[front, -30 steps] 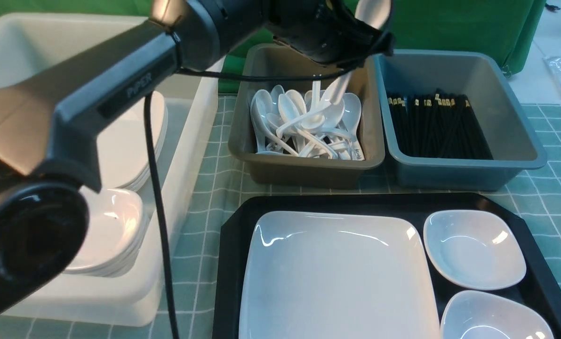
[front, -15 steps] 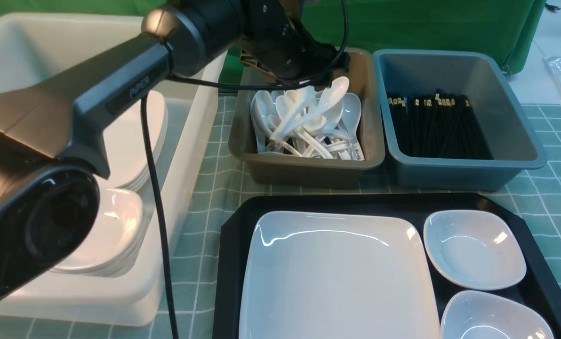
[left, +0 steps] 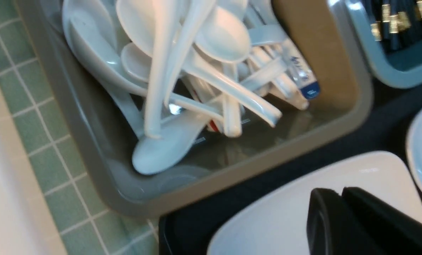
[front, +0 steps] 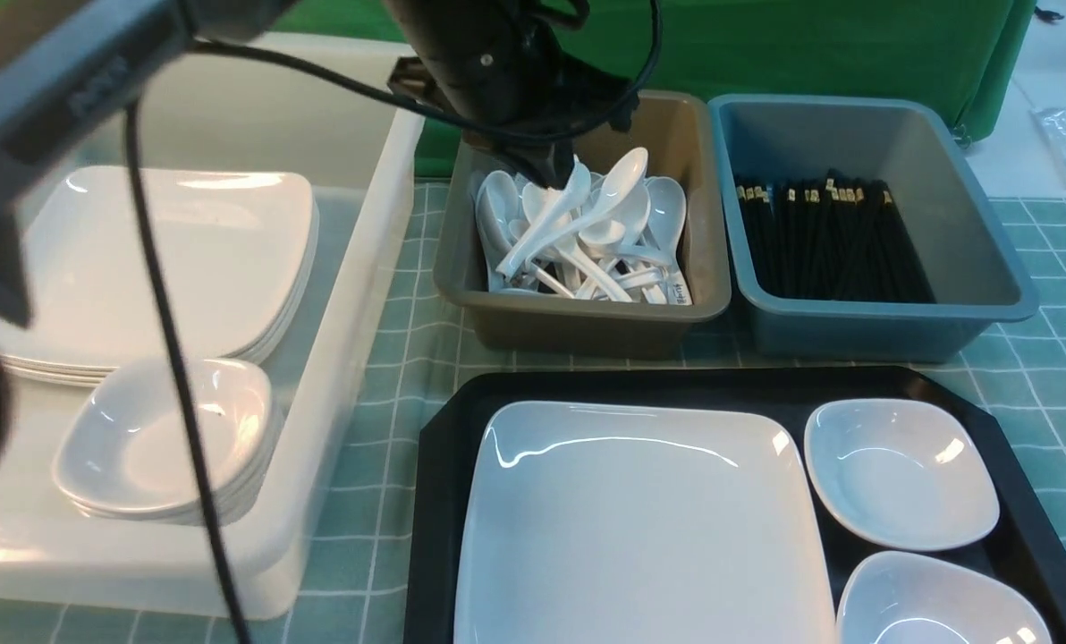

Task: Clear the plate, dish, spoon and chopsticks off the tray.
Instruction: Use the right arm to grab a small plate from the dinner plate

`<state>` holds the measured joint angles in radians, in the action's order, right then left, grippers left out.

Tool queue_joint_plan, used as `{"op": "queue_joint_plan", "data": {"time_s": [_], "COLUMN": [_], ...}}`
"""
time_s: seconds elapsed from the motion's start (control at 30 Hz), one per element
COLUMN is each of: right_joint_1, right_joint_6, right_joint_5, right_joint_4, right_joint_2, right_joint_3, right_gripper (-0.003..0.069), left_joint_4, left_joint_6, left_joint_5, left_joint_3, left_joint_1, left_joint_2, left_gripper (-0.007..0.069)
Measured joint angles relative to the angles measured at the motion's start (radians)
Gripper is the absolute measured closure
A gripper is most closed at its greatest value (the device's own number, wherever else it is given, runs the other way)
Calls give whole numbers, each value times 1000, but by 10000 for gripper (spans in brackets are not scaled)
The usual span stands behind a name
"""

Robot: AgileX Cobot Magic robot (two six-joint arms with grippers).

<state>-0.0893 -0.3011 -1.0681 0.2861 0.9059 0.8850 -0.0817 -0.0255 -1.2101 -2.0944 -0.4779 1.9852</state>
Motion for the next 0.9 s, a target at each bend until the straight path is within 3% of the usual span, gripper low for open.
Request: {"op": "queue_joint_plan", "data": {"time_s": [0.1,0.27,0.33,0.47,0.5,0.9], "right_joint_1": [-63,-259,-369,-467,-517,-561], "right_joint_6": [-7,-8,28,96,139,246], "right_joint_5": [73,217,280,321,351,479], "right_joint_4": [-3,-36,-96,-185,-255,-332], "right_joint_2": [4,68,136,208,266,528], "right_joint_3": [-93,-238,-257,-261,-261,-261], "right_gripper": [389,262,183,124,105,103], "left_joint_4": [0,42,47,43,49,190], "left_joint_6": [2,-1,-8,-18,-35,-171], "left_joint_5": [0,41,104,141,152,198], "left_joint_3": [77,328,491,617,691,956], "left_joint_1": [0,-1,-1,-1,-1,29], "left_joint_2": [-67,-247,-378,-493,-560,-777], "left_gripper": [615,615,615,615,615,615]}}
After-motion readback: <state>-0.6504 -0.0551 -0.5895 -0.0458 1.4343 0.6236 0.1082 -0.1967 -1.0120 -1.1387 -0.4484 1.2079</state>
